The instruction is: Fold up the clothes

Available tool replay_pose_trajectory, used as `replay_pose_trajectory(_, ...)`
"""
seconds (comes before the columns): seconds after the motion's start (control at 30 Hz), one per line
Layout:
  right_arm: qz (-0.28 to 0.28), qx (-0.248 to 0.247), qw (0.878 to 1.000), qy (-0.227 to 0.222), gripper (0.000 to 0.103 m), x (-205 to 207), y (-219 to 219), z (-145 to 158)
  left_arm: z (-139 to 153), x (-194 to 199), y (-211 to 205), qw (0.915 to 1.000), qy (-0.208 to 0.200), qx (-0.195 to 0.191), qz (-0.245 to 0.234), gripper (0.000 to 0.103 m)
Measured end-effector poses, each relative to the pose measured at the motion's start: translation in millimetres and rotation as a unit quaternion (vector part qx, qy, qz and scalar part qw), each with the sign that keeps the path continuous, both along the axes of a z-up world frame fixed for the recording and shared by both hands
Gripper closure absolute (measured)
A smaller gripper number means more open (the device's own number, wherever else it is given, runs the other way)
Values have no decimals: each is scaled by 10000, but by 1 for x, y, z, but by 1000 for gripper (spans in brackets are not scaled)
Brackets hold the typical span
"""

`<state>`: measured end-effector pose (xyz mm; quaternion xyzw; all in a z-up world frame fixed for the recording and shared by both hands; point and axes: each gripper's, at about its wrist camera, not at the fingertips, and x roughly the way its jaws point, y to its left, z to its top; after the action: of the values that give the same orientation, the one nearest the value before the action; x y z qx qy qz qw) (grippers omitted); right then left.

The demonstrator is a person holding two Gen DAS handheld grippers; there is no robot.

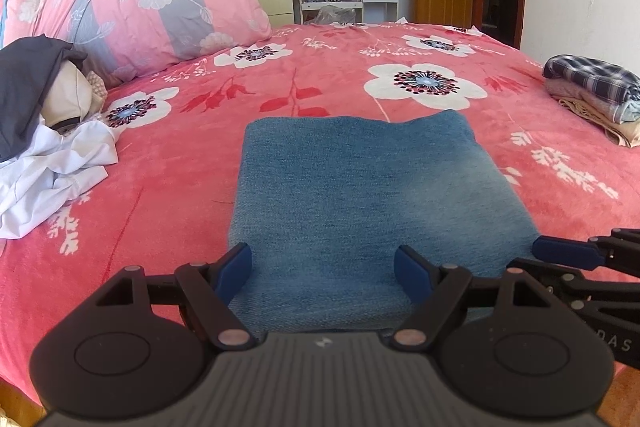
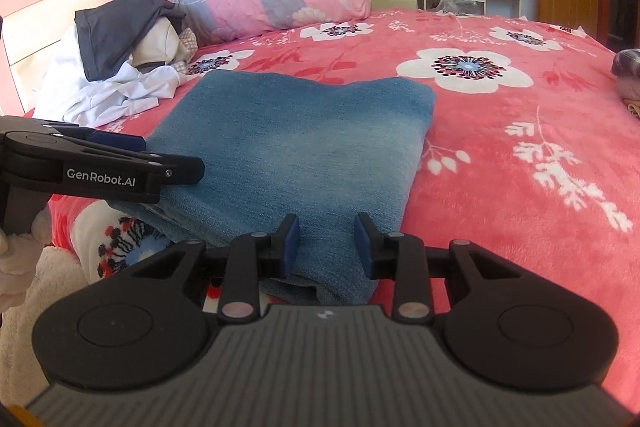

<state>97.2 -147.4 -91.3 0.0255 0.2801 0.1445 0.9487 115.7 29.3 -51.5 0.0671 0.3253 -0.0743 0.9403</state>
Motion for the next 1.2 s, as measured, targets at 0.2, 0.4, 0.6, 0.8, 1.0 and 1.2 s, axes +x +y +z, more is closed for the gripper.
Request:
replay_pose_trajectory(0.2, -37, -4, 10000, -16, 73, -1, 1, 0, 1, 1, 0, 10000, 9, 31, -10, 23)
replay_pose_trajectory(0.4, -41, -43, 10000, -50, 73, -2, 2, -1, 0, 0, -2, 9999, -1, 100, -13, 23)
replay_pose_trajectory(0.6, -55, -74, 9999, -79, 73, -3, 3, -2, 0, 0, -4, 9999, 1, 139, -14, 23)
replay_pose_trajectory(0.8, -70, -91, 9999, -118, 72, -4, 4, -2, 0, -1, -4, 9998, 3, 178, -9, 23)
replay_pose_trajectory(1.0, -76, -92, 9998, -163, 72, -5, 4, -3, 0, 0, -5, 9998, 7, 219, -4, 23)
replay_pose_trajectory(1.2, -89, -78, 9997, -212, 71, -7, 5, -5, 0, -1, -7, 9996, 4, 267, 6, 23)
